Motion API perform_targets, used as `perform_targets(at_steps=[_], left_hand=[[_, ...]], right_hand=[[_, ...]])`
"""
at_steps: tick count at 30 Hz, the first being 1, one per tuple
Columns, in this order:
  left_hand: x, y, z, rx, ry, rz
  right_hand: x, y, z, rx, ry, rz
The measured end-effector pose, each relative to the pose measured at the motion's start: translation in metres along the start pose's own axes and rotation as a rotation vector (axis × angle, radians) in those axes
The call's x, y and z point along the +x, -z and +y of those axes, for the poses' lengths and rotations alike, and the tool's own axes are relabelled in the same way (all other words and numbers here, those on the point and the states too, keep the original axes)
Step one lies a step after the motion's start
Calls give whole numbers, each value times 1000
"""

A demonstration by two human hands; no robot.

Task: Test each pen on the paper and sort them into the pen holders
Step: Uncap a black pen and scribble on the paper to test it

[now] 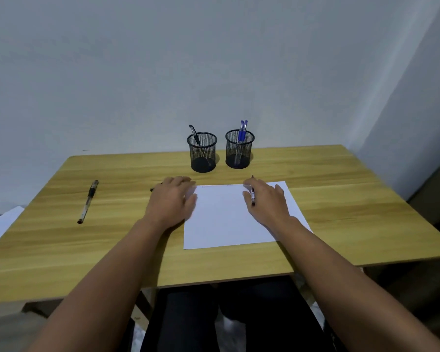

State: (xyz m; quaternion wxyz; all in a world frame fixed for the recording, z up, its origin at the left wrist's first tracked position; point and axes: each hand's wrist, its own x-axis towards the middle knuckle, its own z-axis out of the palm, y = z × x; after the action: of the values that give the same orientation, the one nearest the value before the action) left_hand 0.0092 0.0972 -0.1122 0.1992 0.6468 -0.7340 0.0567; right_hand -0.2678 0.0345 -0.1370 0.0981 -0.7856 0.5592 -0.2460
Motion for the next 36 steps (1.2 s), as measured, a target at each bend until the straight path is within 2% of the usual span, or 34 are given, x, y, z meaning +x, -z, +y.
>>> perform_targets(at_steps=[4, 11, 18, 20, 24, 26, 36], left_hand=[[-2, -16, 7, -57, 0, -195], [-4, -21, -1, -39, 8, -263], [-8, -23, -4, -75, 36, -203], [-8, -23, -4, -98, 33, -183], [-8, -21, -3, -108, 20, -183], [-8, -21, -2, -117, 34, -183], [-8, -21, 1, -127, 76, -175]], right_hand=[[-1, -1, 5, 31, 13, -15], [-2, 5, 9, 86, 20, 48], [4, 5, 12, -17, -53, 110], [8, 4, 13, 7, 40, 80], [13, 0, -4, 83, 372, -64], [12, -6, -16, 83, 419, -127], [13, 2, -8, 120, 337, -183]])
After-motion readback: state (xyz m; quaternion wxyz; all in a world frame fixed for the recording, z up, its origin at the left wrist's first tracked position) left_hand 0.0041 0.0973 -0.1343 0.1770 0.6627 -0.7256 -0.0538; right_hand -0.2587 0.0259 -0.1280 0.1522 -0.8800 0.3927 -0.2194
